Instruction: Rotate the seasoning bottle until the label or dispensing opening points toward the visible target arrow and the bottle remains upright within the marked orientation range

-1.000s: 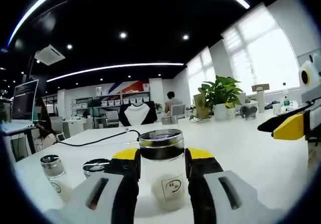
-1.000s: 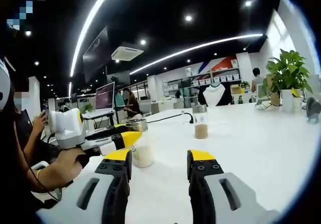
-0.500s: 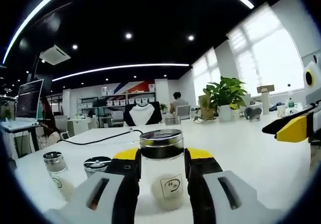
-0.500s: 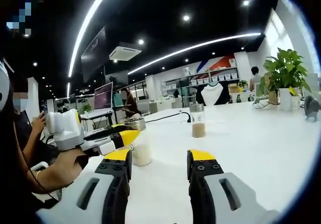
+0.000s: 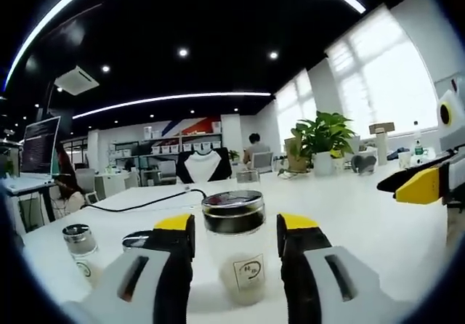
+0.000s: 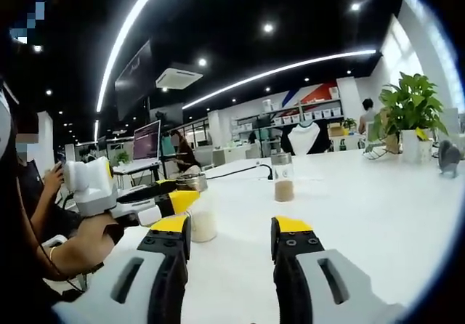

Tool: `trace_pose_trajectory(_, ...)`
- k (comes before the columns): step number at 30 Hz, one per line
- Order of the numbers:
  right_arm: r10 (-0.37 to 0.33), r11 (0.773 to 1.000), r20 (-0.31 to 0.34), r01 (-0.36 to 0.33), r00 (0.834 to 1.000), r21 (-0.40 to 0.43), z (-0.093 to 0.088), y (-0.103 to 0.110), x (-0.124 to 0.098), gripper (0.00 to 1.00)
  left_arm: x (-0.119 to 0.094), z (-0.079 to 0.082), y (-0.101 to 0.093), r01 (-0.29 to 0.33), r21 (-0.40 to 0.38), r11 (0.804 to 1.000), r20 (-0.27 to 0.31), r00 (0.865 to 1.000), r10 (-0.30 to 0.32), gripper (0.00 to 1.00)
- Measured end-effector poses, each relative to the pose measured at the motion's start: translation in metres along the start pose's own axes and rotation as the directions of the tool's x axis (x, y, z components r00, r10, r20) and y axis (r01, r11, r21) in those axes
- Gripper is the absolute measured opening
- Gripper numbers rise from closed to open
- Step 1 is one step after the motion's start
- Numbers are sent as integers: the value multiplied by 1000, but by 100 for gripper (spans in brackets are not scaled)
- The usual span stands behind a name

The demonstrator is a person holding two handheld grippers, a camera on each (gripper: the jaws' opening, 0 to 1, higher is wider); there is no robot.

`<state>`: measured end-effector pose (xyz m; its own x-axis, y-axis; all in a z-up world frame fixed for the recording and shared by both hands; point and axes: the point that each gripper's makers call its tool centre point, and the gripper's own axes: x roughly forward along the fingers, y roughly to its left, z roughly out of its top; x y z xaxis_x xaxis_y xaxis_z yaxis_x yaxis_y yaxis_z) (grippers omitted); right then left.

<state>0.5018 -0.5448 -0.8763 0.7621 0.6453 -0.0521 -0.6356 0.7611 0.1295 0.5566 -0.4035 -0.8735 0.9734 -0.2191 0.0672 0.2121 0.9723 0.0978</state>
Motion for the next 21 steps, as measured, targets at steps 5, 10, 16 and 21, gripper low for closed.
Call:
trace_pose_trajectory(5,-7,1000,-8,7,1000,-23,1,0,2,48,-3,-1,0,36,-6,999,-20,999,-36,54)
trace_pose_trajectory(10,-14,999,-23,13,1000,-41,0,-1,4,59,-6,-3,0,76,-10,997,-57,995,-77,68)
trace_pose_trajectory(16,-35,998,-35,33,999,-55,-2,-4,7,73,-8,6,3,96,0,995,-54,994,-96,73)
trace_pose_trajectory(21,-38,998,-41,35,998,-56,-2,-6,8,78,-14,21,1,142,-22,990,-29,989,-143,81)
